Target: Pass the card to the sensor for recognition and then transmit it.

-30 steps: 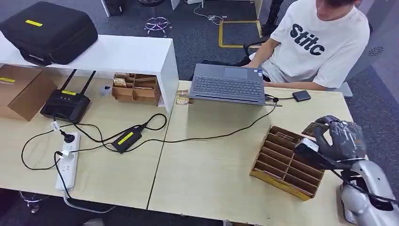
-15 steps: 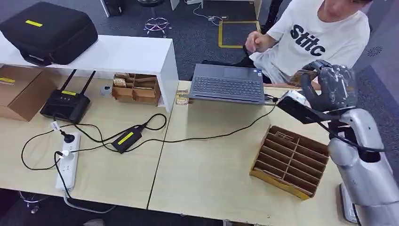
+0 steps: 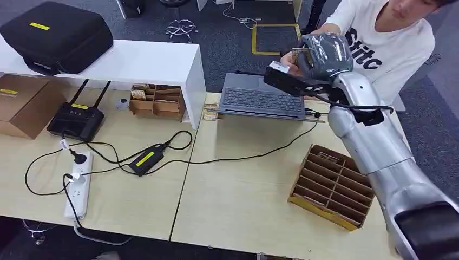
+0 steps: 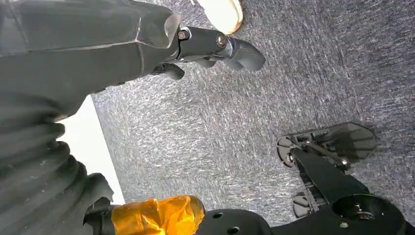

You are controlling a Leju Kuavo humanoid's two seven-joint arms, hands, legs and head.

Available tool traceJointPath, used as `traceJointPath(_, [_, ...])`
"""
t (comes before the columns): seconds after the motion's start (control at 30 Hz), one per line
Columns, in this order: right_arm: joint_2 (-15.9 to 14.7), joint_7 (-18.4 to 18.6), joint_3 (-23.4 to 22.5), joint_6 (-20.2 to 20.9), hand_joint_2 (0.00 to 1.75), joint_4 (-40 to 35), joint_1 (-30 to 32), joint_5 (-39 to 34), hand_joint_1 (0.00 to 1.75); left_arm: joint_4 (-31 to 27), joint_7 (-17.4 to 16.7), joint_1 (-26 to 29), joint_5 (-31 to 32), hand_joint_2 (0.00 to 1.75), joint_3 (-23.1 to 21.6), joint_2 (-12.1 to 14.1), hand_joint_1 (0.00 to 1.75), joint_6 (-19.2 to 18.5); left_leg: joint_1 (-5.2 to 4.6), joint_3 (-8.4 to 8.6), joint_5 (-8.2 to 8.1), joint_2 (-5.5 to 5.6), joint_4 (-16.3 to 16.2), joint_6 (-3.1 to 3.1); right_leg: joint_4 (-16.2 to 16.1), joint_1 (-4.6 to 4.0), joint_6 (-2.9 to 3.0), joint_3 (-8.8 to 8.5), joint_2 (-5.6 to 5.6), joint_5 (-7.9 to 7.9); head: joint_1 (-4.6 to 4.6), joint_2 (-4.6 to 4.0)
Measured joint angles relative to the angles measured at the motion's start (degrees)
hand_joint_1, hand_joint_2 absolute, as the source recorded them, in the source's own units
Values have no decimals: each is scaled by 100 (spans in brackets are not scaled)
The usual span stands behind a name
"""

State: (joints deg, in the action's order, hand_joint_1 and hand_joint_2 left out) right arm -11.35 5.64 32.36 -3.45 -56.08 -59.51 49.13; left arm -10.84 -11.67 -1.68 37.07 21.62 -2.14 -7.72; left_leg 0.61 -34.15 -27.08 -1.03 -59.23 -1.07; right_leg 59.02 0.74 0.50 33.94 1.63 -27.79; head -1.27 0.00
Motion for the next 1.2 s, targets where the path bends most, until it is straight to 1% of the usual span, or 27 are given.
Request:
traceJointPath(0.07, [130, 70, 92, 11, 175, 254, -113, 20, 175, 0, 0, -4, 17, 175, 0, 0, 0, -9, 0, 0, 0, -2, 0, 0, -1, 0, 0, 3, -2, 0, 2, 0])
traceJointPath(0.1, [180, 98, 136, -2, 175, 385, -152, 76, 154, 0, 0, -9, 33, 175, 0, 0, 0, -11, -1, 0, 0, -2, 0, 0, -1, 0, -1, 2, -3, 1, 0, 0])
traceJointPath(0.13, [221, 107, 180, -26, 175, 478, -174, 142, 12, 0, 0, -13, 42, 175, 0, 0, 0, -13, -1, 0, 0, -2, -1, 0, -1, 0, -1, 3, -3, 1, 2, 0])
traceJointPath(0.17, [257, 118, 224, -39, 175, 564, -191, 199, 0, 0, 0, -14, 50, 175, 0, 0, 0, -13, 0, 0, 0, -2, -1, 0, -1, 0, -1, 3, -3, 1, 0, 0])
traceJointPath(0.3, [364, 96, 390, 2, 175, 782, -197, 186, 0, 0, -4, -11, 50, 175, 0, -2, 0, -11, 1, 1, 0, 0, -1, 0, -1, 0, -1, 5, -1, 1, 0, 0])
traceJointPath(0.43, [379, 28, 466, 96, 175, 847, -193, 76, 0, 0, -4, -11, 50, 175, 0, -2, 0, -11, 1, 1, 0, -1, -1, 0, -1, -1, -1, 6, -2, 1, 2, 0])
traceJointPath(0.57, [351, -236, 457, 155, 175, 797, -76, -462, 0, 0, -4, -8, 6, 175, 4, 0, 0, -7, 1, 2, 0, -2, -1, 0, -2, 0, -1, 7, -3, 1, 0, 0])
traceJointPath(0.7, [56, -631, 233, 46, 175, 376, 316, -1305, 0, 0, -4, 15, -63, 175, 28, 0, 0, 15, 0, 3, -1, 6, -4, 1, -8, 0, -2, 4, 6, 1, 0, 0])
traceJointPath(0.77, [-168, -908, -28, -2, 175, 95, 610, -1898, 0, 0, 9, 54, -120, 175, 74, -2, 0, 42, 1, 2, -1, 14, -4, 2, -16, 0, -3, -2, 13, 2, 0, 0])
traceJointPath(0.87, [-476, -1345, -597, -157, 175, -421, 1177, -2694, 0, 0, 42, 118, -162, 175, 162, -2, 0, 72, 0, 2, -7, 15, -4, 9, -23, 0, -5, -7, 13, 2, 0, 0])
traceJointPath(0.93, [-665, -1660, -1112, -170, 175, -823, 1671, -3437, 0, 0, 74, 143, -192, 175, 214, -4, 0, 105, 1, 3, -11, 15, -4, 15, -33, -1, -6, -12, 13, 1, 2, 0])
traceJointPath(1.0, [-749, -1962, -1700, -133, 175, -1176, 2178, -4068, 0, 0, 77, 154, -192, 175, 277, -9, 0, 122, 0, 1, -14, 22, -3, 19, -35, 0, -11, -14, 18, -2, 0, 0])
traceJointPath(1.03, [-775, -2057, -2000, -41, 175, -1319, 2407, -4414, 0, 0, 77, 156, -192, 175, 297, -11, 0, 131, 0, -1, -14, 23, -3, 21, -35, 0, -11, -13, 19, -2, 0, 0])
traceJointPath(1.13, [-795, -2195, -2837, 210, 175, -1618, 2914, -5356, 0, 0, 76, 152, -190, 175, 343, -11, 0, 142, 0, -2, -17, 21, -2, 20, -36, 0, -11, -13, 18, -2, 2, 0])
traceJointPath(1.17, [-795, -2201, -2988, 230, 175, -1661, 2980, -5564, 0, 0, 74, 152, -188, 175, 350, -11, 0, 146, 0, 0, -17, 20, -2, 20, -36, 0, -11, -12, 17, -2, 0, 0])
traceJointPath(1.2, [-795, -2201, -2988, 230, 175, -1661, 2980, -5564, 0, 0, 74, 152, -188, 175, 350, -11, 0, 146, 0, 0, -17, 20, -2, 20, -36, 0, -11, -12, 17, -2, 0, 0])
